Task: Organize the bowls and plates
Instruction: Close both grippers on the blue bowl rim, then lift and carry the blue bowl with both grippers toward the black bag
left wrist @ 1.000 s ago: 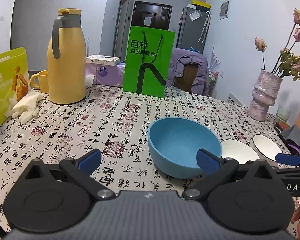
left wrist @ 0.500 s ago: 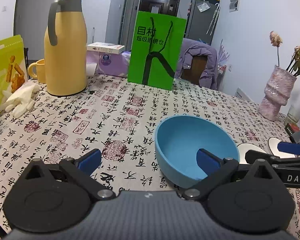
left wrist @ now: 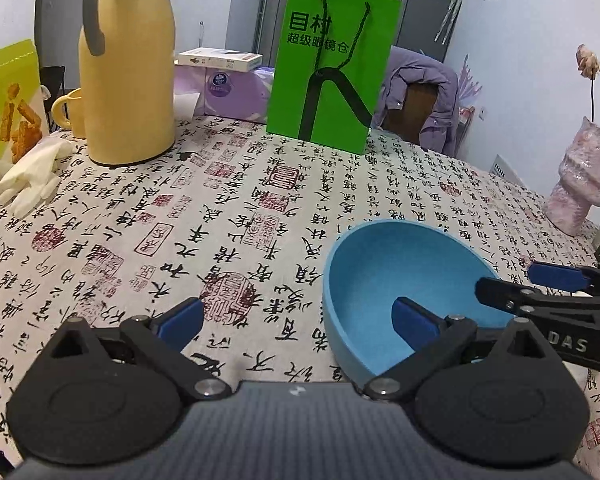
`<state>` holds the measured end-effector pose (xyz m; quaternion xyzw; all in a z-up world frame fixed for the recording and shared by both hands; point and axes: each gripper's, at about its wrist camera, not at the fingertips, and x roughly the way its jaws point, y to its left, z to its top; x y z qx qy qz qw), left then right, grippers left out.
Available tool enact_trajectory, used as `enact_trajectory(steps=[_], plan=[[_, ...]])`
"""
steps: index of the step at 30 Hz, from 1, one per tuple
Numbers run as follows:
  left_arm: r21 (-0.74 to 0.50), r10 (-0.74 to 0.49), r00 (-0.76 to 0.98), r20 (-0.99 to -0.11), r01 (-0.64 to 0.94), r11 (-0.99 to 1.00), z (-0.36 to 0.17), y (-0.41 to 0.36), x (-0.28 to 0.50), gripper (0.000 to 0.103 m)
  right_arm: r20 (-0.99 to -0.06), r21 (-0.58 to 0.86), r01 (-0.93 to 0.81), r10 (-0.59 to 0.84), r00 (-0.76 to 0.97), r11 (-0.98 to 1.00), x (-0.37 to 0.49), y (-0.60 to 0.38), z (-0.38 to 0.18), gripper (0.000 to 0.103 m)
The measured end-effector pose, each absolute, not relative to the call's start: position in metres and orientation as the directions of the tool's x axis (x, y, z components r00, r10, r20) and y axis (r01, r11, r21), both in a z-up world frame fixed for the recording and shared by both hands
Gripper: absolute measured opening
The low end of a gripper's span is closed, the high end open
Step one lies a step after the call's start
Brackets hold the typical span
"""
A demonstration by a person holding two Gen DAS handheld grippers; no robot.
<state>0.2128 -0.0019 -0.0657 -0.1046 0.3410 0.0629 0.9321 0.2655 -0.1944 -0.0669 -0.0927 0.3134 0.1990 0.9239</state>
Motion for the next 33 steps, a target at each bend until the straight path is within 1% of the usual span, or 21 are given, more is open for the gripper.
enact_trajectory(steps=[1,2,3,4,5,6,7,8,9,10,11,12,16,19,26,33], plan=[[-0.151,0.043,0.758,-0.651,-0.185,0.971,-0.066,-0.003,0.215,0.092,-0.62,-0.045,-0.431,0.313,0.72,0.901,0.269,-0.192,-0.068,0.059],[-0.149,0.041,0.754,-0.656,-0.182,0.972,-0.067,-0.004,0.217,0.087,-0.626,-0.043,-0.435,0.316,0.713,0.899,0.273,-0.19,-0.07,0.055],[-0.149,0.036,0.749,-0.662,-0.179,0.972,-0.068,-0.006,0.219,0.077,-0.632,-0.04,-0.438,0.317,0.707,0.898,0.276,-0.189,-0.072,0.051],[-0.154,0.027,0.743,-0.668,-0.173,0.973,-0.069,-0.007,0.221,0.067,-0.639,-0.036,-0.441,0.318,0.7,0.897,0.279,-0.187,-0.074,0.049],[-0.161,0.016,0.736,-0.677,-0.168,0.973,-0.07,-0.008,0.223,0.062,-0.644,-0.034,-0.445,0.321,0.694,0.895,0.282,-0.186,-0.075,0.047],[-0.165,0.009,0.73,-0.683,-0.166,0.972,-0.072,-0.008,0.225,0.052,-0.65,-0.03,-0.447,0.322,0.689,0.894,0.285,-0.184,-0.077,0.042],[-0.169,0.005,0.724,-0.689,-0.167,0.972,-0.073,-0.008,0.227,0.041,-0.654,-0.027,-0.448,0.324,0.684,0.894,0.287,-0.184,-0.078,0.039],[-0.173,-0.001,0.718,-0.696,-0.167,0.971,-0.075,-0.008,0.228,0.035,-0.658,-0.021,-0.45,0.326,0.678,0.893,0.289,-0.183,-0.08,0.034],[-0.178,-0.006,0.714,-0.701,-0.166,0.97,-0.076,-0.009,0.229,0.027,-0.662,-0.014,-0.452,0.33,0.673,0.892,0.29,-0.182,-0.081,0.029],[-0.187,-0.015,0.711,-0.703,-0.164,0.969,-0.076,-0.009,0.229,0.018,-0.666,-0.006,-0.452,0.333,0.668,0.892,0.291,-0.182,-0.082,0.027],[-0.193,-0.024,0.708,-0.706,-0.16,0.968,-0.077,-0.01,0.23,0.014,-0.67,0.004,-0.448,0.335,0.662,0.894,0.292,-0.181,-0.083,0.02],[-0.184,-0.015,0.706,-0.708,-0.165,0.969,-0.076,-0.011,0.23,0.013,-0.675,0.012,-0.443,0.334,0.658,0.896,0.294,-0.18,-0.084,0.015],[-0.178,0.007,0.698,-0.716,-0.192,0.965,-0.075,-0.012,0.231,0.012,-0.677,0.021,-0.411,0.315,0.665,0.911,0.294,-0.179,-0.086,0.008],[-0.19,0.009,0.689,-0.724,-0.211,0.959,-0.074,-0.01,0.232,0.012,-0.678,0.057,-0.391,0.323,0.661,0.919,0.294,-0.183,-0.085,0.007],[-0.198,0.018,0.689,-0.725,-0.233,0.952,-0.07,-0.004,0.226,0.012,-0.684,0.087,-0.38,0.332,0.65,0.921,0.289,-0.182,-0.081,0.006],[-0.196,0.036,0.708,-0.706,-0.244,0.95,-0.061,0.004,0.214,0.012,-0.67,0.086,-0.391,0.343,0.658,0.916,0.277,-0.172,-0.072,0.006]])
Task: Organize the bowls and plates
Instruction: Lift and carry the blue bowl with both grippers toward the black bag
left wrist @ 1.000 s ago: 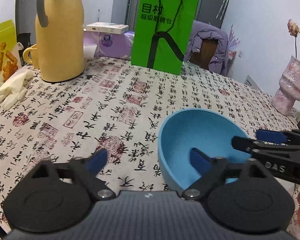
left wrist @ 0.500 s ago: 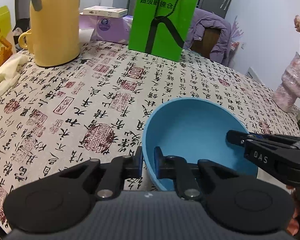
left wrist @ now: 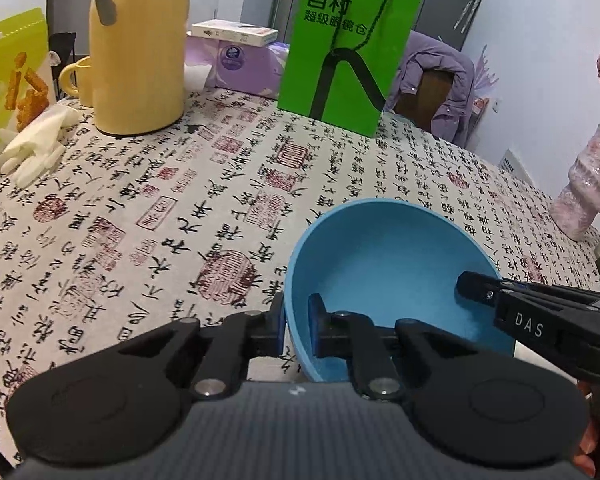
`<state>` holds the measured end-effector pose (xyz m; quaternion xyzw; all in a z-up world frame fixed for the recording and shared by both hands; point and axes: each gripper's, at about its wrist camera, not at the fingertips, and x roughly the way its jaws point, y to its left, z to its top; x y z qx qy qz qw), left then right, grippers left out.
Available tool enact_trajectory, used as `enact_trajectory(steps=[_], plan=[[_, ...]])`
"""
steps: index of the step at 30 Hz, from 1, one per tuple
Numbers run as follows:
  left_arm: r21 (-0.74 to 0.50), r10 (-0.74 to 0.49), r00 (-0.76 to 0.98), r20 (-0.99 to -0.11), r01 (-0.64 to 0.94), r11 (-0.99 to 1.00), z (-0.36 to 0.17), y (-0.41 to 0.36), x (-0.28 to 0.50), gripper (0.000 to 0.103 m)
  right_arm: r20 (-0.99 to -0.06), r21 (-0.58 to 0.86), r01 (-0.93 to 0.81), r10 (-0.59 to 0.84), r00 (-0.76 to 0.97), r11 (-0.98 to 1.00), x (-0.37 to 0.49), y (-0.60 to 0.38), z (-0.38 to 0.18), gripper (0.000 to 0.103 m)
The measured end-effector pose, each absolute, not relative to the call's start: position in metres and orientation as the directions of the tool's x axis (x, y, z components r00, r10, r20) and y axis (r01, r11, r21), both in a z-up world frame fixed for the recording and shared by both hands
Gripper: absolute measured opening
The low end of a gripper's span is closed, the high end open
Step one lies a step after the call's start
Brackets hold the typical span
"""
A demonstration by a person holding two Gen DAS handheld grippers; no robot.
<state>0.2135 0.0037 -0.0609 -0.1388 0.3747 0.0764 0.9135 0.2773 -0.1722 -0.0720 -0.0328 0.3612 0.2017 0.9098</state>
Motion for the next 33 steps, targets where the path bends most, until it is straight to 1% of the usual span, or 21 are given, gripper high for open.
enact_trajectory(steps=[33], plan=[[-0.209,0.097,0.762,-0.64,-0.294,0.933,-0.03,0.067,0.128,0.012,-0.625,0.075,-0.46,0.401,0.67,0.885,0.203,-0.106,-0.041,0.006]])
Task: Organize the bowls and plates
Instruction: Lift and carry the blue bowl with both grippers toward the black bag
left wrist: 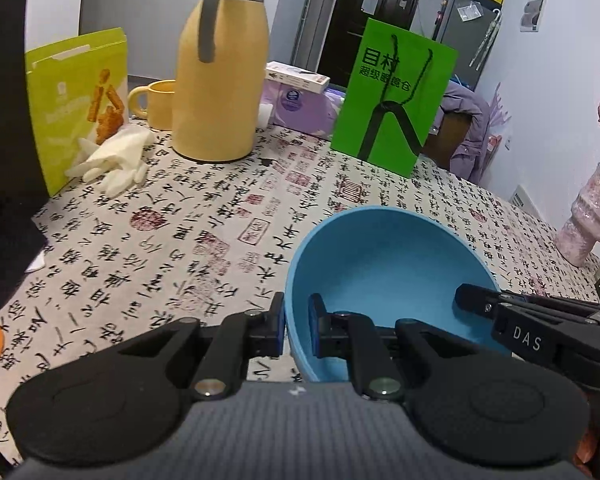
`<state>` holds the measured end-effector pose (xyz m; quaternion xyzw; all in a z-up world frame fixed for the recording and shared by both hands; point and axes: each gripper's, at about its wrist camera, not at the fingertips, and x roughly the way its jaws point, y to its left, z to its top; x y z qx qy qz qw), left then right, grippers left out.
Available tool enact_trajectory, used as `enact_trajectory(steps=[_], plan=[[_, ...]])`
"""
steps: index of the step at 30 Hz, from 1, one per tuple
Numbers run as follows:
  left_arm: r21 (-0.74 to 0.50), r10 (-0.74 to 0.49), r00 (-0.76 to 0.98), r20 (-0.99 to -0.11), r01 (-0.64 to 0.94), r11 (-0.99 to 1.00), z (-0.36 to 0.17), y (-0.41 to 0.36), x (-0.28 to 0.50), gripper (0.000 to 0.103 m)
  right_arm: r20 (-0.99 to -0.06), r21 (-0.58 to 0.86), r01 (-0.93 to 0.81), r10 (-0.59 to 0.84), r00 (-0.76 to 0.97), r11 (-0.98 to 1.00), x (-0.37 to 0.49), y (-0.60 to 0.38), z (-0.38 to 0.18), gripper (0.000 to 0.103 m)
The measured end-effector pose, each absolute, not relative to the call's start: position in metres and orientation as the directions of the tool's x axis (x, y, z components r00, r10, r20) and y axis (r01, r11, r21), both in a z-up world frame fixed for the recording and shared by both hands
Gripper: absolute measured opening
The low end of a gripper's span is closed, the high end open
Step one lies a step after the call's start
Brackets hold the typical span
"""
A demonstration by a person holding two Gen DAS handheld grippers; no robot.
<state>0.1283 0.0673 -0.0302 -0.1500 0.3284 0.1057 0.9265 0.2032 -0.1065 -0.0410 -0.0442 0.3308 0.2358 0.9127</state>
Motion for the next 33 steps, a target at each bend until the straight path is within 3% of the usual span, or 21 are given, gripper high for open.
enact_trajectory(steps=[33], plan=[[-0.252,0.178,0.771,-0.611,-0.403,0.88,-0.03,0.142,0.037,0.012,-0.637,0.059,-0.568,0.469,0.611,0.821,0.13,-0.026,-0.043,0.007]])
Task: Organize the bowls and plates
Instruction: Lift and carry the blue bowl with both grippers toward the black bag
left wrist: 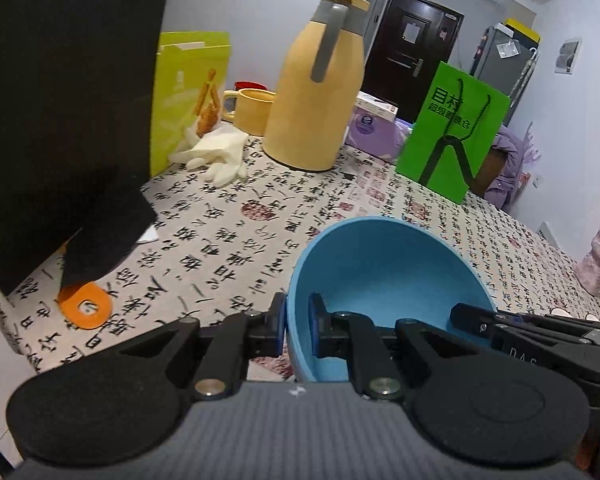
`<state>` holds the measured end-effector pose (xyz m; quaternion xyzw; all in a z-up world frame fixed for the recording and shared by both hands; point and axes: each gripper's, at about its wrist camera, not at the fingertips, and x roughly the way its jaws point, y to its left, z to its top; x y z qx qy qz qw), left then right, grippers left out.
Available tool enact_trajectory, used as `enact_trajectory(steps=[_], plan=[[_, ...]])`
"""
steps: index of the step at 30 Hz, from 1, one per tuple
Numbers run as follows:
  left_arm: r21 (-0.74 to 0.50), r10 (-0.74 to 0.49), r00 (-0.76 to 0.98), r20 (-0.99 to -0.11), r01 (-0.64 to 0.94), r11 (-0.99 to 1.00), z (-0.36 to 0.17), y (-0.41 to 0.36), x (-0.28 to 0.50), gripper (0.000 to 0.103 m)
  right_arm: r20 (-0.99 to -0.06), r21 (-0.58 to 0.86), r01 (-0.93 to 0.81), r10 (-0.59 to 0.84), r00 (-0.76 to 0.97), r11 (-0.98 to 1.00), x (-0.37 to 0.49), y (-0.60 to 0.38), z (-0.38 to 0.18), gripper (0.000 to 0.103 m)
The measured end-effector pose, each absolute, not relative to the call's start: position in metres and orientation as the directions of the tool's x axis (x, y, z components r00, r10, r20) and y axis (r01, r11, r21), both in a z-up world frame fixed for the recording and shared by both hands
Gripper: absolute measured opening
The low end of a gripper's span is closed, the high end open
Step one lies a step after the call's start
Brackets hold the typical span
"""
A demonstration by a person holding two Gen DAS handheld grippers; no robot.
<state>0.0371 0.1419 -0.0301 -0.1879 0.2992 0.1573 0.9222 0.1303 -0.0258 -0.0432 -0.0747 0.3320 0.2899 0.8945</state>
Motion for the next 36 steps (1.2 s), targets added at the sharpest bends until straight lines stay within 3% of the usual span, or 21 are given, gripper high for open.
enact_trajectory(steps=[36], plan=[[-0.229,0.221,0.728,-0.649,-0.464,0.856,-0.064,0.169,0.011,0.012,-0.687,0.04,-0.61,0.465,0.559,0.792,0.111,0.013,-0.082,0.007]])
